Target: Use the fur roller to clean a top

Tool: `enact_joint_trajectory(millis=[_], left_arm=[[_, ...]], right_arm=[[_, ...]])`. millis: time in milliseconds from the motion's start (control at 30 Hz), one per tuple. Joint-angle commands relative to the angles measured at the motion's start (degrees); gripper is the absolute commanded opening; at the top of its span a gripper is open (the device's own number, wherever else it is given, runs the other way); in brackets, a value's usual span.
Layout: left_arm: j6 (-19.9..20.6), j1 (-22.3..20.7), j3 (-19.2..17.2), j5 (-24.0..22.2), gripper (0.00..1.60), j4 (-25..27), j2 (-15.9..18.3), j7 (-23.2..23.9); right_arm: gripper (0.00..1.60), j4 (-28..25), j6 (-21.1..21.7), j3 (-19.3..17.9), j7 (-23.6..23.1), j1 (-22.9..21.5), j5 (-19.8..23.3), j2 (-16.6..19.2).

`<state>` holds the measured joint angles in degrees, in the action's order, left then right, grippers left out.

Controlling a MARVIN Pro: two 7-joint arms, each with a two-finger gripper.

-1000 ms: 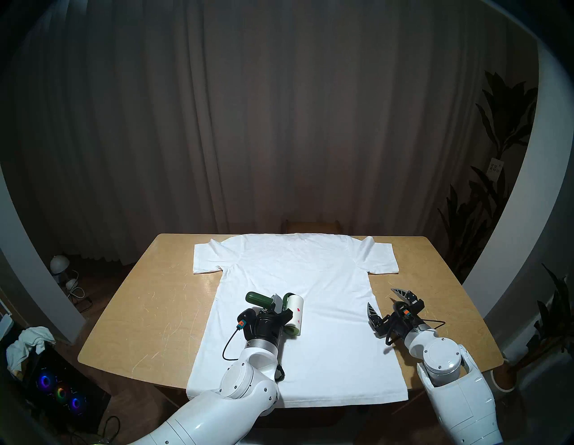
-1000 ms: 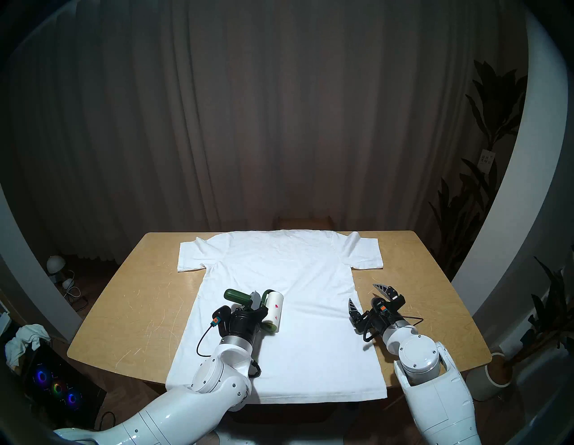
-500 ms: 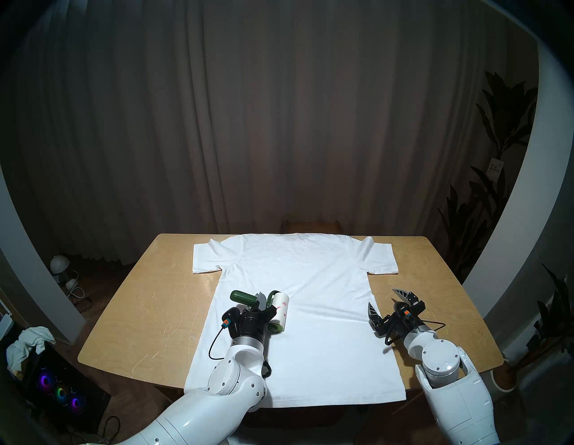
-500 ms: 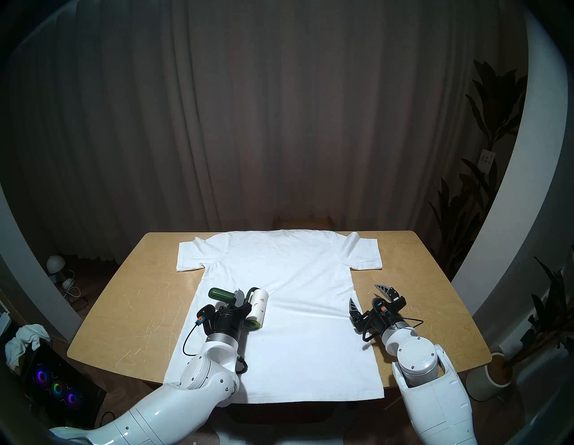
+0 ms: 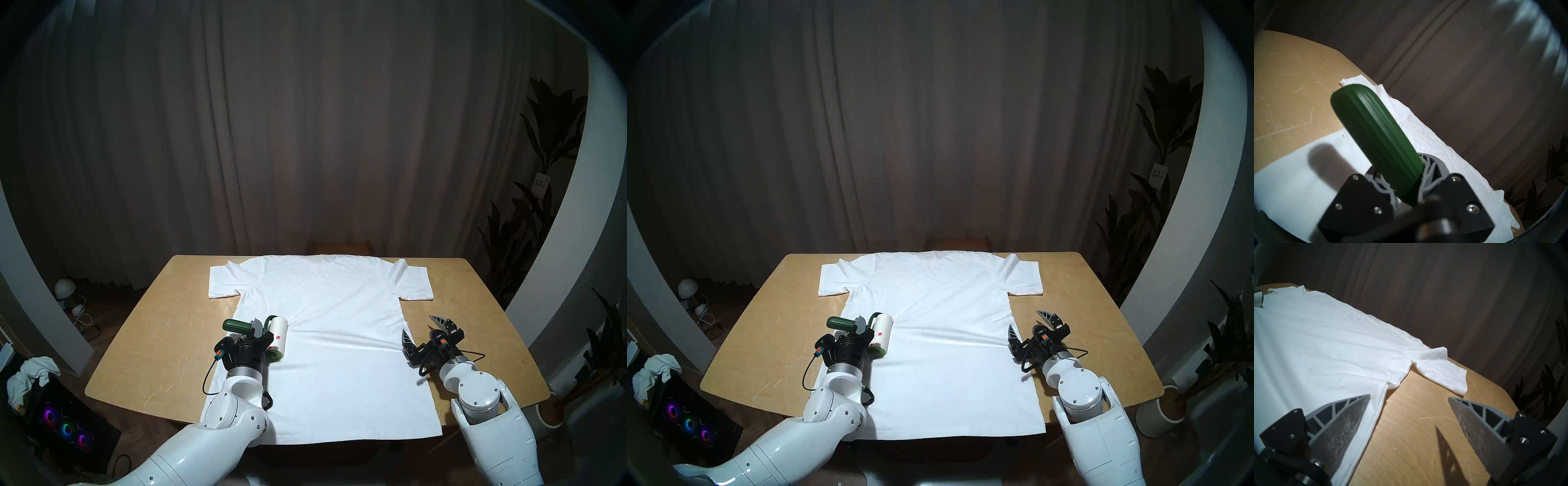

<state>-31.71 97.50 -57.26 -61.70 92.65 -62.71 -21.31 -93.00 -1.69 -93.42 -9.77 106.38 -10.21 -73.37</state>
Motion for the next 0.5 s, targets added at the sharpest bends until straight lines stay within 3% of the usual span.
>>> enact_joint_trajectory(millis=[0, 467], left_arm=[[0.33, 3.14, -1.65, -0.8, 0.0, -1.41, 3.26, -1.38], [-0.16, 4.43, -5.78, -1.56, 0.0, -1.2, 6.88, -1.25]], right_arm=[[1.6, 2.07, 1.52, 0.68, 0.0, 1.3, -0.91, 0.06], [1.6, 2.37, 2.37, 1.66, 0.25, 0.16, -1.06, 0.12]])
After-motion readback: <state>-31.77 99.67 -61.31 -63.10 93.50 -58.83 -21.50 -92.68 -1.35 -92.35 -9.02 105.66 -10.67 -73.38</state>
